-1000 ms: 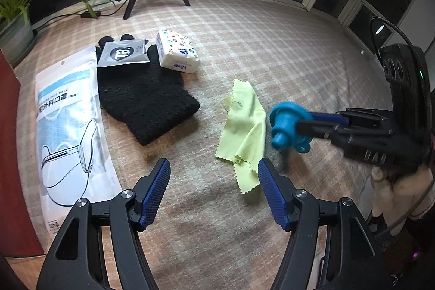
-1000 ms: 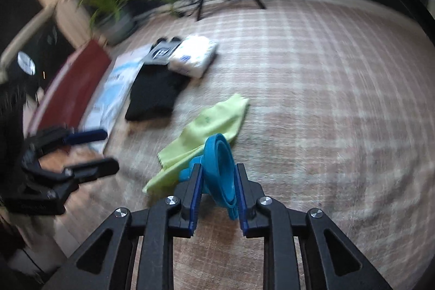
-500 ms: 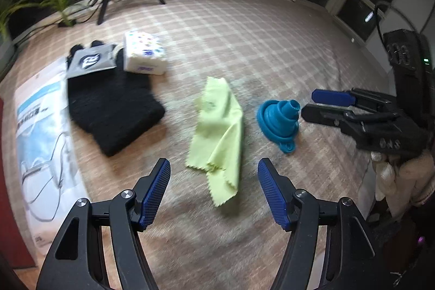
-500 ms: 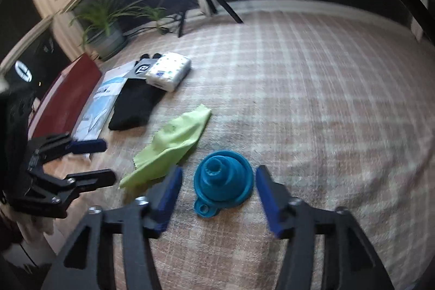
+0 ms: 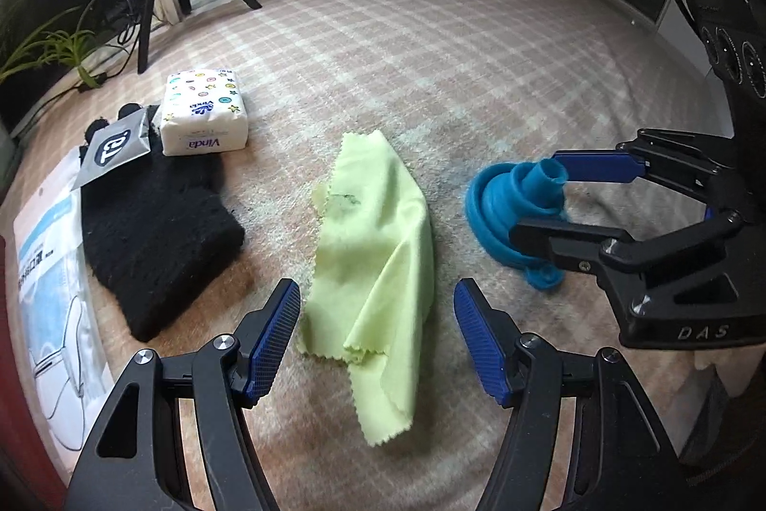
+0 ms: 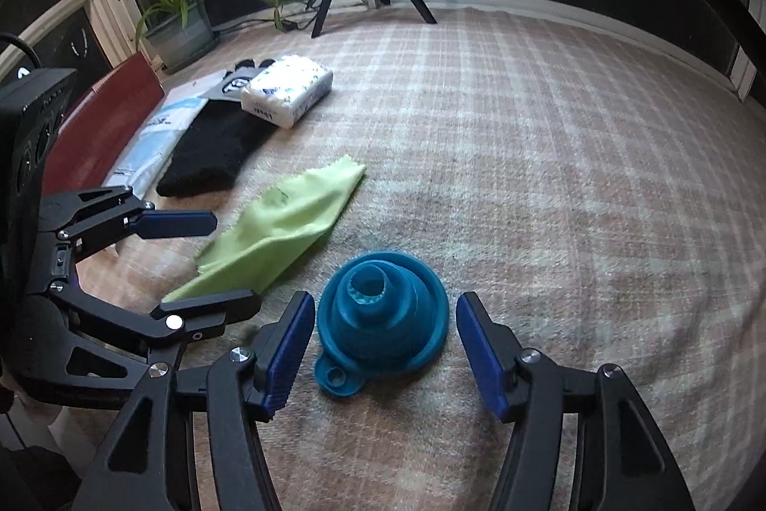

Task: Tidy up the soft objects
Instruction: 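Grasp the yellow-green cloth with the left tool while the right tool grasps the blue funnel, then carry the cloth and funnel into the box and release both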

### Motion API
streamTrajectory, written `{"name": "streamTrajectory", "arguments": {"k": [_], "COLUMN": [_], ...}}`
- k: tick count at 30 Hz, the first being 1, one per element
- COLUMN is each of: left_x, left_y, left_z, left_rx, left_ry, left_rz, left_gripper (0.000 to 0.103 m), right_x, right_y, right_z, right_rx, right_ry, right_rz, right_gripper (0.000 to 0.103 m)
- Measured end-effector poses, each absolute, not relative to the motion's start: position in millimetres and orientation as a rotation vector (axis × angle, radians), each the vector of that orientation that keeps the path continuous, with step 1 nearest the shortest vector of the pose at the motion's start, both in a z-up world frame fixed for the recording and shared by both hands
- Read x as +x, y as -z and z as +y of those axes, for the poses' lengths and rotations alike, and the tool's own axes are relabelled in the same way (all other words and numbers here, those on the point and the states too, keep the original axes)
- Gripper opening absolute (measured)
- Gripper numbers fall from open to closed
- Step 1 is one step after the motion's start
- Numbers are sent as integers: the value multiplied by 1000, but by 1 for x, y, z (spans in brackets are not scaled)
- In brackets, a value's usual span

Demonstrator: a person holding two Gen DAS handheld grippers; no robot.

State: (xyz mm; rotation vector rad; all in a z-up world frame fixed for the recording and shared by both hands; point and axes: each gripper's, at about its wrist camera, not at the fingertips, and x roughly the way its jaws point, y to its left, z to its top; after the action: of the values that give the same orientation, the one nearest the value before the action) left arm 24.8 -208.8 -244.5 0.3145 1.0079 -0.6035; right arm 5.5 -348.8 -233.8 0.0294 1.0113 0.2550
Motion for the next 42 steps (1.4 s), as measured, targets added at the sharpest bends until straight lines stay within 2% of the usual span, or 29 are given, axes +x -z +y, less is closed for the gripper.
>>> {"name": "streamTrajectory", "arguments": {"k": [7,9,12,17,19,26,42], "left_x": [29,30,30,32,34,36,20], "left_y": [248,248,248,247,246,242,182], "left_z": [-210,-210,-208,-206,-205,-196,-141], "left_rx": [314,312,310,296,277,210,44], "left_ry": [585,580,577,565,563,560,543], "left_rz": [975,964,948,940,947,961,867], "left_gripper": [64,61,52,19,13,7,7], "right_x": [12,12,13,14,13,10,-2], "right_y": [241,242,242,242,241,239,187], "right_z": [-347,-347,-348,-348,-347,-348,-350], "right_rx": [20,22,33,37,38,42,83], "right_ry": [-241,-248,-257,-266,-267,-263,-268], "right_rz": [1010,1009,1014,1020,1021,1018,928], "right_gripper": [58,58,56,48,47,42,42]}}
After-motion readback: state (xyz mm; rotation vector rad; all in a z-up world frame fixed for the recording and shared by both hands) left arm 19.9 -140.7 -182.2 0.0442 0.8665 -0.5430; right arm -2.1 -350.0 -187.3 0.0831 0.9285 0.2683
